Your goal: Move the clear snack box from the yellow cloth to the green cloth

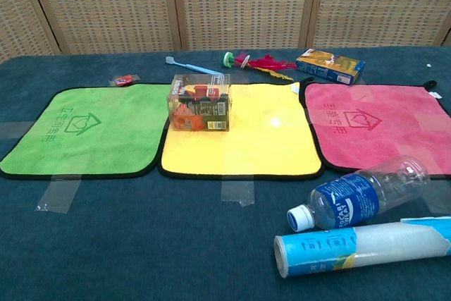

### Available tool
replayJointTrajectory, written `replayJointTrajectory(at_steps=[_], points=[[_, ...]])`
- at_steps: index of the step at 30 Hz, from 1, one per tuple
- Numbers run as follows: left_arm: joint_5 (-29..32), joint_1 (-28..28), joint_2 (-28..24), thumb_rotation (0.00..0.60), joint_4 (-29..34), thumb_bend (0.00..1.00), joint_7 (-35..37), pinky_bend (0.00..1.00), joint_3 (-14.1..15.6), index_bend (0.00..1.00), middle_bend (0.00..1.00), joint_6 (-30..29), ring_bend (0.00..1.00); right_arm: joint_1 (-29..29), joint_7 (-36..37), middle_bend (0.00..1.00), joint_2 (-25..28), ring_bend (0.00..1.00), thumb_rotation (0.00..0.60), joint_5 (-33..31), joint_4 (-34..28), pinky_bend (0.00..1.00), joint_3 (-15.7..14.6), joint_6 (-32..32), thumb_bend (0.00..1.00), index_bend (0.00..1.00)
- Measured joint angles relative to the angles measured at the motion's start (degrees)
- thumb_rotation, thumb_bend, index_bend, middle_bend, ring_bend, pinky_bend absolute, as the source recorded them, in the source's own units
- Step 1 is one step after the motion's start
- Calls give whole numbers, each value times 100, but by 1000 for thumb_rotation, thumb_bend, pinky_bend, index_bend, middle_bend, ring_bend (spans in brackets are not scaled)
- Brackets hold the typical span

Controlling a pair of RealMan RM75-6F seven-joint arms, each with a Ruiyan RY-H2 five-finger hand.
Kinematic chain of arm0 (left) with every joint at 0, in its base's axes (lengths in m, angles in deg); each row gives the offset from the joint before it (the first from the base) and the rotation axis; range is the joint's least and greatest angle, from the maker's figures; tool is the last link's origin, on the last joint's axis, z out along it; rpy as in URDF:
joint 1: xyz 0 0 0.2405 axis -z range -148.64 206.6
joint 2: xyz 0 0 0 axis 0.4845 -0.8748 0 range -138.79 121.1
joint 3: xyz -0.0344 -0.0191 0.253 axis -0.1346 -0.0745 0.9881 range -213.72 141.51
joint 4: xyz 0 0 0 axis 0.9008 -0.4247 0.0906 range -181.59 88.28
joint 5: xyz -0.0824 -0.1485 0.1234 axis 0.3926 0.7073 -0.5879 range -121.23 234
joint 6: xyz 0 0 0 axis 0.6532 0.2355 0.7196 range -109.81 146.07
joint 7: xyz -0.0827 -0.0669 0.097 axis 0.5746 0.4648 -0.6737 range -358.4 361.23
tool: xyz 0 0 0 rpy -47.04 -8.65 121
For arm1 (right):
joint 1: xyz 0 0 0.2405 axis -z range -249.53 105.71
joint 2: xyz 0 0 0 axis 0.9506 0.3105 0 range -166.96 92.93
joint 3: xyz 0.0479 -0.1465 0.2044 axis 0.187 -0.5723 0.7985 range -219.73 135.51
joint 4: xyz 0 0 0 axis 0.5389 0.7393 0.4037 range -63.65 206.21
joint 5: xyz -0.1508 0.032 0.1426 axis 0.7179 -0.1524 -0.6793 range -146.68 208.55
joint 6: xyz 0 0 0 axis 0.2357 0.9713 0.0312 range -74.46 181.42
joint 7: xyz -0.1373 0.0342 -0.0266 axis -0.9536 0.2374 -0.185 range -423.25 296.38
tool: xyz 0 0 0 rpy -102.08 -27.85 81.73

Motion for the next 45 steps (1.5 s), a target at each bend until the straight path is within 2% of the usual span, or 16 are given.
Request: replayJointTrajectory(at_steps=[6,8,9,11,14,16,17,24,32,35,38,45], points=[[-14,17,34,600,-56,30,29,0,-3,0,0,37,0,-1,37,0,9,0,600,-17,1,0,4,-14,0,0],[-8,42,56,600,-55,96,-12,0,-5,0,0,90,0,0,57,0,14,0,600,-20,7,0,4,-16,0,0],[-4,61,68,600,-52,156,-36,0,-9,0,0,122,0,-1,63,0,16,0,600,-28,9,0,5,-23,0,0],[13,119,95,600,-36,466,-98,0,-28,0,0,216,0,-2,78,0,24,0,600,-68,4,0,11,-43,0,0],[40,309,130,600,40,861,-220,0,-104,0,0,470,0,-10,67,0,36,0,600,-118,-15,0,32,-71,0,0],[50,549,154,600,120,975,-336,0,-212,0,0,728,0,-19,49,0,38,0,600,-153,-29,0,46,-94,0,0],[54,724,173,600,167,999,-431,0,-293,0,0,904,0,-27,34,0,38,0,600,-179,-39,0,56,-113,0,0],[294,1901,482,600,368,1000,-1409,0,-887,6,0,2159,0,-61,-93,0,42,0,600,-414,-57,0,133,-227,0,0],[1165,3750,1364,600,68,1000,-2590,0,-1593,135,0,4119,0,-84,-192,0,28,0,600,-763,-7,0,217,-385,0,0],[1801,4528,1865,600,-383,1000,-3131,0,-1809,177,0,4727,0,-99,-209,0,14,0,600,-916,41,0,251,-466,0,0],[2349,5102,2331,600,-920,1000,-3737,0,-1914,202,0,5072,0,-117,-201,0,-2,0,600,-1067,102,0,290,-548,0,0],[3832,6345,3435,600,-2238,1000,-4785,0,-1962,254,4,5492,16,-172,-139,0,-36,0,600,-1367,260,0,385,-731,0,0]])
